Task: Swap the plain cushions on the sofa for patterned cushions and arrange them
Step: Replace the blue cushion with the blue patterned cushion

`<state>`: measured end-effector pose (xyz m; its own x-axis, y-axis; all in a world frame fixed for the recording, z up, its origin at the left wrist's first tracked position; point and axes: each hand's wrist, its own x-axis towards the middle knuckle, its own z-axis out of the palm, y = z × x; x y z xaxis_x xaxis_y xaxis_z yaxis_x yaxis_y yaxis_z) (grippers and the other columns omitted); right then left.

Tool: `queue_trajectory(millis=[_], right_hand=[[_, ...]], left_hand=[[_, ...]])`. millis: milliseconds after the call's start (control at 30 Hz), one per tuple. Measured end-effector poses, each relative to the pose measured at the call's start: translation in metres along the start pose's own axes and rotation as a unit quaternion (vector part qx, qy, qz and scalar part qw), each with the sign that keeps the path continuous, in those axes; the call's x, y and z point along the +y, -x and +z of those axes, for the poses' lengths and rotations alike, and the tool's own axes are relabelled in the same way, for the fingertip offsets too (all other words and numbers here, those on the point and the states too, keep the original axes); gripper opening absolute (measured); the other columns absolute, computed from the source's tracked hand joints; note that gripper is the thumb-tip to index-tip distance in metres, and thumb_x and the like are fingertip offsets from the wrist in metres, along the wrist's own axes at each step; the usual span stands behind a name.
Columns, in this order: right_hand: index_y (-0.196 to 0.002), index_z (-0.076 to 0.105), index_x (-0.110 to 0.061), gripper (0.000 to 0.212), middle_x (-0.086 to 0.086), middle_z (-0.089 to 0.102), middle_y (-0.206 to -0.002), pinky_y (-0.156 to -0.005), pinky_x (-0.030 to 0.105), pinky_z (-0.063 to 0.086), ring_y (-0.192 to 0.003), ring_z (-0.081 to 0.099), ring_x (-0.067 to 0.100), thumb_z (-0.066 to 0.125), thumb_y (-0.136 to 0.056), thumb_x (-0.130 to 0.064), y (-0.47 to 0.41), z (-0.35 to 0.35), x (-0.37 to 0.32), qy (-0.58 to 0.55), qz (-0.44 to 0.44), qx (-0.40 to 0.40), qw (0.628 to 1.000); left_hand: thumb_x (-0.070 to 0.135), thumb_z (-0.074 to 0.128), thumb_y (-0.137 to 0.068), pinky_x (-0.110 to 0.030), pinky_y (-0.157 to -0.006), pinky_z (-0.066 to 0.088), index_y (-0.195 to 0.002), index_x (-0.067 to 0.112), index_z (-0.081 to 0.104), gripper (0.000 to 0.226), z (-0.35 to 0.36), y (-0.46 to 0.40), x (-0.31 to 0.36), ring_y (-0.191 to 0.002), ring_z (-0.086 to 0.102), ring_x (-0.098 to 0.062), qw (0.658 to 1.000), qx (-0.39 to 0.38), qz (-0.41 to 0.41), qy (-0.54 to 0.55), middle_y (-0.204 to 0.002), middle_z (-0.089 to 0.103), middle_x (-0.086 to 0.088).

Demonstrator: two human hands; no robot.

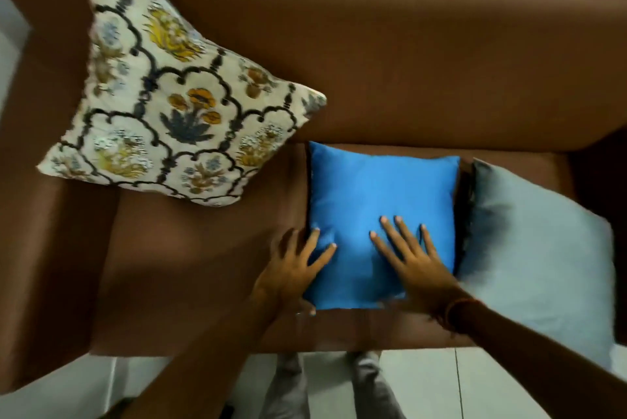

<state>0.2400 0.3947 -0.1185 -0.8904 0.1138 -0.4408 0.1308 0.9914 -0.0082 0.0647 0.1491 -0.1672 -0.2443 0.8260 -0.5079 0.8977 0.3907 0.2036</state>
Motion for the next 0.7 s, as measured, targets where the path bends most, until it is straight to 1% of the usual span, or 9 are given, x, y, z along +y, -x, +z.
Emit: queue_trajectory(millis=[67,133,233,433,467,500,567,633,700], right_hand=[[-0.163,0.025,-0.019,0.1,0.017,0.024,-0.17,-0.115,0.073,0.03,-0.155,0.023,0.045,0.076,-0.08,-0.047,0.032,0.034,-0.01,0.035,0.005,0.046,0.998],[-0.161,0.032,-0.019,0.089,0.019,0.031,-0.167,-0.111,0.073,0.035,-0.152,0.029,0.048,0.076,-0.084,-0.031,0.034,0.051,-0.022,0.051,0.032,0.096,0.994],[-0.159,0.036,-0.019,0.089,0.024,0.033,-0.165,-0.11,0.075,0.034,-0.149,0.032,0.052,0.076,-0.082,-0.034,0.014,0.043,-0.028,0.026,0.087,0.128,0.988],[-0.149,0.052,-0.009,0.084,0.02,0.053,-0.153,-0.111,0.061,0.045,-0.14,0.052,0.043,0.066,-0.076,-0.047,0.01,-0.018,-0.001,-0.137,0.139,0.141,0.971],[-0.143,0.056,-0.008,0.081,0.017,0.06,-0.146,-0.111,0.055,0.046,-0.135,0.058,0.039,0.066,-0.074,-0.049,0.011,-0.037,0.012,-0.237,0.179,0.136,0.945],[-0.134,0.064,-0.008,0.074,0.014,0.068,-0.135,-0.107,0.05,0.048,-0.125,0.064,0.035,0.068,-0.073,-0.049,0.007,-0.057,0.028,-0.362,0.261,0.155,0.881],[-0.112,0.075,-0.008,0.047,0.013,0.077,-0.113,-0.094,0.048,0.055,-0.104,0.071,0.027,0.067,-0.075,-0.036,0.002,-0.093,0.068,-0.534,0.421,0.217,0.7],[-0.093,0.077,-0.012,0.017,0.008,0.081,-0.091,-0.081,0.045,0.062,-0.084,0.069,0.015,0.072,-0.078,-0.018,0.006,-0.11,0.11,-0.579,0.312,0.301,0.691],[-0.068,0.074,-0.022,0.021,-0.006,0.073,-0.059,-0.059,0.03,0.056,-0.055,0.061,0.006,0.067,-0.08,-0.006,0.007,-0.133,0.151,-0.64,0.2,0.288,0.683]], left_hand=[[0.083,0.069,-0.061,-0.063,-0.107,0.045,-0.163,0.041,-0.001,0.131,0.018,-0.001,0.032,-0.143,0.038,-0.053,0.985,0.017,-0.094,0.145,-0.172,-0.001,-0.02],[0.074,0.066,-0.065,-0.053,-0.117,0.035,-0.163,0.042,0.003,0.12,0.022,-0.01,0.057,-0.145,0.035,-0.047,0.951,0.045,-0.18,0.248,-0.168,0.01,-0.017],[0.058,0.078,-0.055,-0.043,-0.112,0.038,-0.155,0.039,0.026,0.114,0.002,-0.024,0.078,-0.13,0.049,-0.038,0.921,0.119,-0.226,0.293,-0.14,0.045,-0.013],[0.034,0.083,-0.047,-0.039,-0.093,0.052,-0.133,0.029,0.045,0.094,-0.103,-0.033,0.097,-0.115,0.058,-0.026,0.854,0.186,-0.19,0.447,-0.131,0.054,0.001],[0.038,0.082,-0.048,-0.037,-0.09,0.053,-0.13,0.026,0.049,0.089,-0.127,-0.035,0.103,-0.11,0.06,-0.023,0.845,0.198,-0.165,0.468,-0.126,0.057,0.002],[0.045,0.081,-0.053,-0.033,-0.082,0.054,-0.126,0.024,0.053,0.081,-0.15,-0.038,0.107,-0.099,0.064,-0.019,0.827,0.205,-0.129,0.508,-0.118,0.061,0.004],[0.05,0.078,-0.071,-0.03,-0.052,0.051,-0.121,0.023,0.058,0.06,-0.196,-0.045,0.107,-0.063,0.063,-0.018,0.79,0.22,-0.037,0.571,-0.092,0.061,0.006],[0.053,0.079,-0.08,-0.035,-0.05,0.052,-0.125,0.025,0.056,0.058,-0.241,-0.057,0.094,-0.067,0.064,-0.024,0.807,0.253,0.057,0.53,-0.092,0.055,0.0],[0.069,0.08,-0.073,-0.035,-0.087,0.054,-0.141,0.028,0.047,0.086,-0.278,-0.08,0.075,-0.108,0.059,-0.022,0.88,0.297,0.09,0.36,-0.12,0.052,0.001]])
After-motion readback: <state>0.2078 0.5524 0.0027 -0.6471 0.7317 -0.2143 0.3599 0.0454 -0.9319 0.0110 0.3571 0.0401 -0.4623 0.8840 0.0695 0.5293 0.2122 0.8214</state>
